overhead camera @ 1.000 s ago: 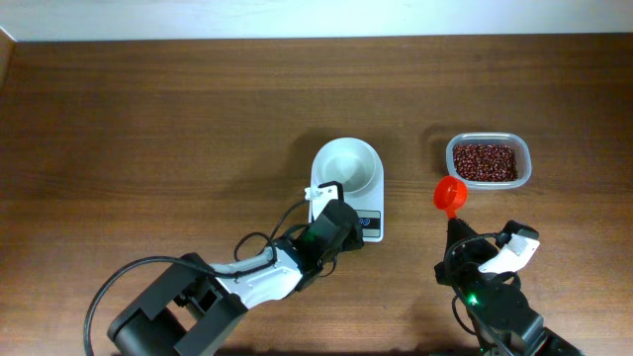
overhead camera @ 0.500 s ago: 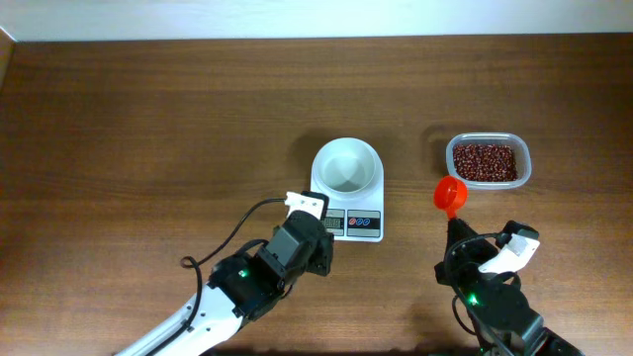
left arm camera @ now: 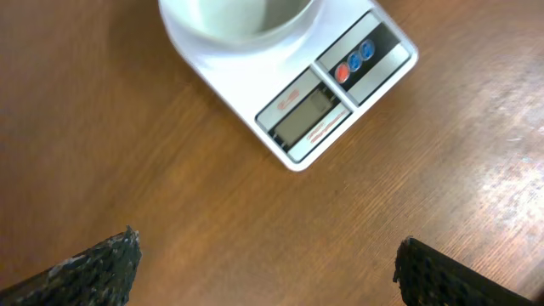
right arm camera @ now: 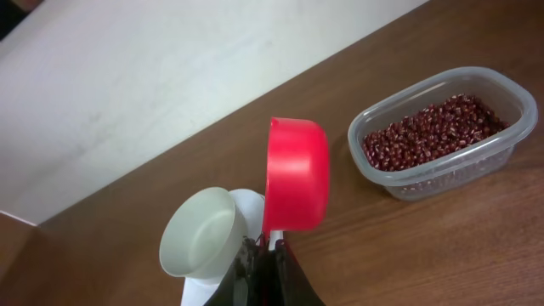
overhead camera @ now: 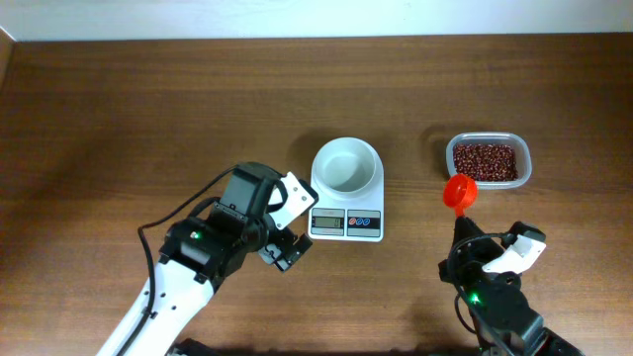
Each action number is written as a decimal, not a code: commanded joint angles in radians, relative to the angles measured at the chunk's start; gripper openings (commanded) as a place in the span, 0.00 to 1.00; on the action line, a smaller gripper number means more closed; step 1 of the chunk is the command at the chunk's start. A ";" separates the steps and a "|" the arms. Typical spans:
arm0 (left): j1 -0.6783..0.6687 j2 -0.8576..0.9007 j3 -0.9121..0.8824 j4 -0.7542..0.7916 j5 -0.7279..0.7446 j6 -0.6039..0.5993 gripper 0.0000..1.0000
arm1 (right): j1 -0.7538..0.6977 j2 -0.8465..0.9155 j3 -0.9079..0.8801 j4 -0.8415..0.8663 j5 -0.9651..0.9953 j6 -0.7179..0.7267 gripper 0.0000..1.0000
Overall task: Scoop and weigh 50g on scale
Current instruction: 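Retract the left gripper and move the held scoop toward the bean tub, then dip the red scoop into the beans with the right gripper, then carry the filled scoop over the white bowl with the right gripper, then tilt the scoop to pour beans into the bowl, then withdraw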
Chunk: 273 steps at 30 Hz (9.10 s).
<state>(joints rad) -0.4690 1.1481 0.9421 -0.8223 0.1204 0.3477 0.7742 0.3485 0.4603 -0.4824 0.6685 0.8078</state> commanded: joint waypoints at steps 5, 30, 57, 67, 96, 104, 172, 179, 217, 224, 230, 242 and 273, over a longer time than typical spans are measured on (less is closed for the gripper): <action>0.012 0.000 0.009 -0.017 0.074 0.117 0.99 | 0.003 -0.006 0.011 -0.058 -0.124 -0.011 0.04; 0.150 0.000 0.043 -0.047 0.074 0.111 0.99 | -0.891 0.869 0.683 -0.647 -1.192 -0.771 0.04; 0.245 -0.030 0.074 -0.111 0.264 0.274 0.99 | -0.893 0.869 0.682 -0.644 -1.180 -0.771 0.04; 0.245 -0.030 0.073 -0.104 0.220 0.274 0.99 | -0.893 0.869 0.682 -0.638 -1.154 -0.771 0.04; 0.245 -0.030 0.073 -0.104 0.220 0.274 0.99 | -1.157 1.297 0.682 -0.243 -1.151 -0.775 0.04; 0.245 -0.030 0.073 -0.104 0.220 0.274 0.99 | -1.163 1.427 0.684 -0.220 -1.187 -0.770 0.04; 0.245 -0.030 0.073 -0.104 0.220 0.274 0.99 | -0.932 1.427 0.684 -0.410 -1.982 -0.827 0.04; 0.245 -0.030 0.073 -0.103 0.220 0.274 0.99 | -0.831 1.427 0.684 -0.283 -1.981 -0.766 0.04; 0.245 -0.030 0.073 -0.104 0.220 0.274 0.99 | -0.721 1.427 0.684 0.015 -1.688 -1.021 0.04; 0.245 -0.030 0.073 -0.104 0.220 0.274 0.99 | -0.722 1.427 0.684 0.027 -1.776 -1.051 0.04; 0.245 -0.030 0.073 -0.104 0.220 0.274 0.99 | -0.721 1.427 0.684 0.008 -1.690 -0.987 0.04; 0.245 -0.030 0.073 -0.104 0.220 0.274 0.99 | -0.722 1.425 0.684 -0.037 -1.861 -1.181 0.04; 0.245 -0.030 0.073 -0.104 0.220 0.274 0.99 | -0.459 1.116 0.684 -0.076 -1.003 -1.220 0.04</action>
<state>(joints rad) -0.2276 1.1275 0.9970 -0.9276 0.3401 0.6098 0.3088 1.4685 1.1408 -0.5465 -0.3470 -0.4034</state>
